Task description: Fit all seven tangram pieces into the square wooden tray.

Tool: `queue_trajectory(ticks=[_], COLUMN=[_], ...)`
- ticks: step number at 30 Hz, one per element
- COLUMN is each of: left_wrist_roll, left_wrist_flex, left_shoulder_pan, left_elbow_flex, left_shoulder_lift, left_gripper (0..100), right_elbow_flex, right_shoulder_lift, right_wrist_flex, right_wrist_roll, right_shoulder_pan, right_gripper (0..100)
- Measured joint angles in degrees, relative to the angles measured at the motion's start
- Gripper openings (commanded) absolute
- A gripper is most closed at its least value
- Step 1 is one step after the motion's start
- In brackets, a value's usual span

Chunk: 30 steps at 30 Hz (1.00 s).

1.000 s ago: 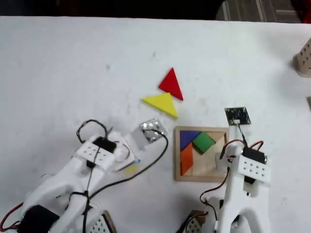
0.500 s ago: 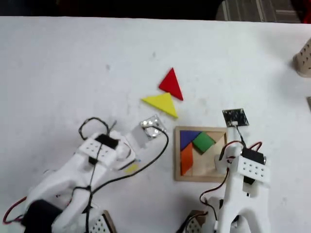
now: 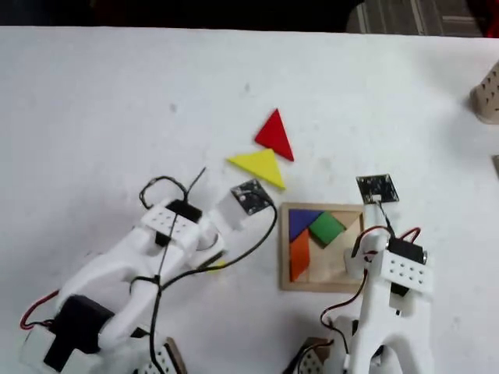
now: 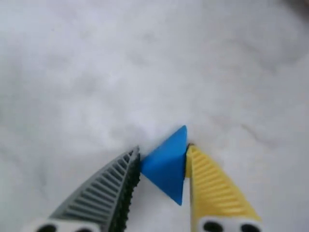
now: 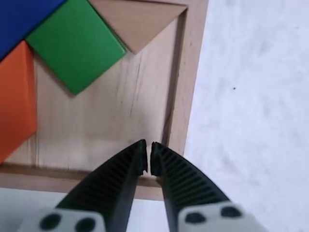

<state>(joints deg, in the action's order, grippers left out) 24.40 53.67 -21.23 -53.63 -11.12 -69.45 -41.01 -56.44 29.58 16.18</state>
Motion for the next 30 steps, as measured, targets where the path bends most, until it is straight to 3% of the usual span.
queue_trajectory(ticks=[11,24,30], left_wrist_roll=[-22.15,-23.3,-23.3], left_wrist_flex=[1.23,4.92,10.2], left_shoulder_pan=[6.24,6.15,-1.05], left_elbow_flex=[0.0,5.45,12.22], left_shoulder_lift=[0.0,0.18,0.18], left_gripper=[13,13,13], right_elbow_flex=[0.0,0.0,1.49], right_shoulder_lift=[0.0,0.0,0.0], right_wrist_flex=[0.0,0.0,0.0], right_wrist_roll=[0.44,0.44,0.62], right_shoulder_pan=[0.0,0.35,9.14], right_gripper=[1.8,1.7,1.7])
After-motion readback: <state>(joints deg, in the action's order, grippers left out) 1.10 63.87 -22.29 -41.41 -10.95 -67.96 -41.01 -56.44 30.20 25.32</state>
